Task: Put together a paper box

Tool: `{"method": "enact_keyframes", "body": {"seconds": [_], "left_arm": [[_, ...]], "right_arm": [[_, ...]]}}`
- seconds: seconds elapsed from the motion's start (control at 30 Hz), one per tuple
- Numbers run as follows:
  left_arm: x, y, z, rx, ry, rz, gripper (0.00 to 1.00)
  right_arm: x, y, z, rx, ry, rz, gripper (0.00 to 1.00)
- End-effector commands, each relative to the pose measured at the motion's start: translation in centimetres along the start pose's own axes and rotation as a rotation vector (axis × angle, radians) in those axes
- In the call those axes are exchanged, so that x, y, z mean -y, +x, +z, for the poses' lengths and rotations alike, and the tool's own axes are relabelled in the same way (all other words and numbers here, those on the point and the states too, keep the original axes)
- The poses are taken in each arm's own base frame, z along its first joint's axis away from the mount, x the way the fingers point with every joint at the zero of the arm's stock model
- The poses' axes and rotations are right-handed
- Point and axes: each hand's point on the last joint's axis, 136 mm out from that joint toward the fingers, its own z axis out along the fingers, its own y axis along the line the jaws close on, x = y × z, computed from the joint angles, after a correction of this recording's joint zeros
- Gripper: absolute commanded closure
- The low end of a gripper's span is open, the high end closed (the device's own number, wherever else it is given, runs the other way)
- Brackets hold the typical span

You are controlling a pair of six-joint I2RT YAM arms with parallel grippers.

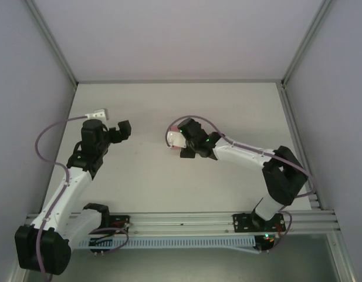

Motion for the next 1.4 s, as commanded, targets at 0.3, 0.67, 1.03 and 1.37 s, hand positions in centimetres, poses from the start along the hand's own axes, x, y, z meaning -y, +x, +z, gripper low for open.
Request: {"method": "enact_keyframes", "body": {"seconds": [0.3,0.67,1.03,1.37], "left_arm": [[-5.0,-0.2,0.9,0.249,-0.218,0.129,0.0],[-10.5,4.1,3.9,0.304,-0.29,0.144,0.0],[-9.9,5.1,7.2,0.329,-0.182,0.257,0.0],[-9.1,5.2,8.4,0.29,-0.171,0.296,0.0]], "right_arm": [[12.7,12.9,-10.9,0.294,0.513,1.107,0.0],[7.1,27.2,-7.7,0.262,0.797,1.302,0.0],[7.9,31.0,-4.3,0.214,0.864,1.315,0.0],[8.0,31.1,-3.4,0.212,0.76,1.338,0.0]]}}
